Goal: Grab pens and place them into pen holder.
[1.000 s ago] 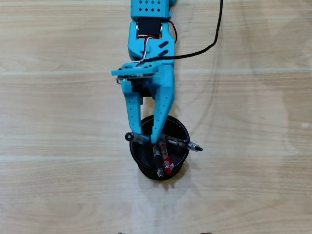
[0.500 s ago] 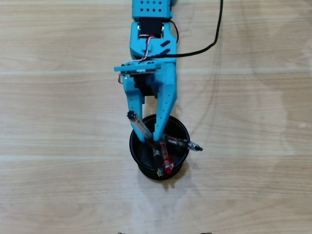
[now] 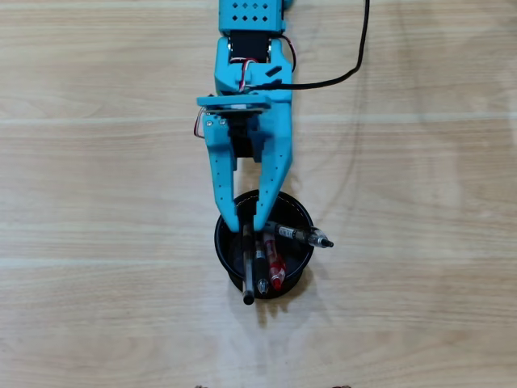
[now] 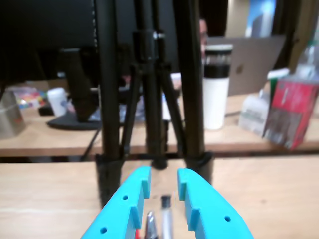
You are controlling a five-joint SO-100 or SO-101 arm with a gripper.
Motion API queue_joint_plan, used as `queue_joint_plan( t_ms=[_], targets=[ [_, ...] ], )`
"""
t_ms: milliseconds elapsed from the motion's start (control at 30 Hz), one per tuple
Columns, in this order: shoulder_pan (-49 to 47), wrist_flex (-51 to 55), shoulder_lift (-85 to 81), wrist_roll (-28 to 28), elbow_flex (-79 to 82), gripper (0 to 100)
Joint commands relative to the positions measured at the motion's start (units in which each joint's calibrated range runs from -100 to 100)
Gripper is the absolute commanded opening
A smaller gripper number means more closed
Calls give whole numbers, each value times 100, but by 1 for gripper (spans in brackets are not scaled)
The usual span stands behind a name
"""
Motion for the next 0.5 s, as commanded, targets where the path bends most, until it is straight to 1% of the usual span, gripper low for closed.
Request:
queue_joint_plan(
  t_ms=[0,67,167,233,267,333,400,467],
  targets=[
    [-251,1421,-1206,773,-466,7],
    [-437,3484,-2102,1254,-430,7],
    [-534,6982,-3598,2257,-384,7],
    [-421,8916,-4511,2874,-40,7],
    [-340,9526,-4951,3125,204,8],
    [-179,10420,-5821,3486,883,9],
    [-58,11073,-6608,3653,1752,11],
    [79,11400,-7394,3674,2902,14]
  ],
)
